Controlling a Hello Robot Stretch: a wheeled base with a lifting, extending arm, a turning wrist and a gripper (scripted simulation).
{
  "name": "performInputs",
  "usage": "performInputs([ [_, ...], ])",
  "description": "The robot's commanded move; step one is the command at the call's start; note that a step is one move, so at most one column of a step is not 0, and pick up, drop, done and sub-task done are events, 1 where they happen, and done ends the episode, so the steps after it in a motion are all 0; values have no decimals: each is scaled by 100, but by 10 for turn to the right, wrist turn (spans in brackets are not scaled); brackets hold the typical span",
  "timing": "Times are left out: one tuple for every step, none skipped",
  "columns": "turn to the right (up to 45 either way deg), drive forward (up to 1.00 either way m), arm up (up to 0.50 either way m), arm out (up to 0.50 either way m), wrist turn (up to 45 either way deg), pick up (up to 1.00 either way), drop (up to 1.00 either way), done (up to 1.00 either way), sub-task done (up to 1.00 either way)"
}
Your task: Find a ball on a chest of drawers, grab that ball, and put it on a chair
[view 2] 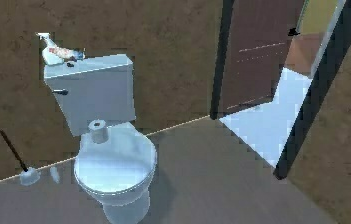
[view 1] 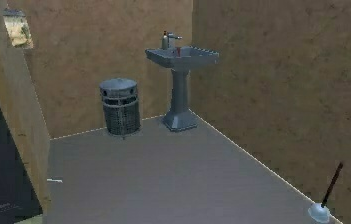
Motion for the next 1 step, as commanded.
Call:
performInputs([
  [180, 0, 0, 0, 0, 0, 0, 0, 0],
])
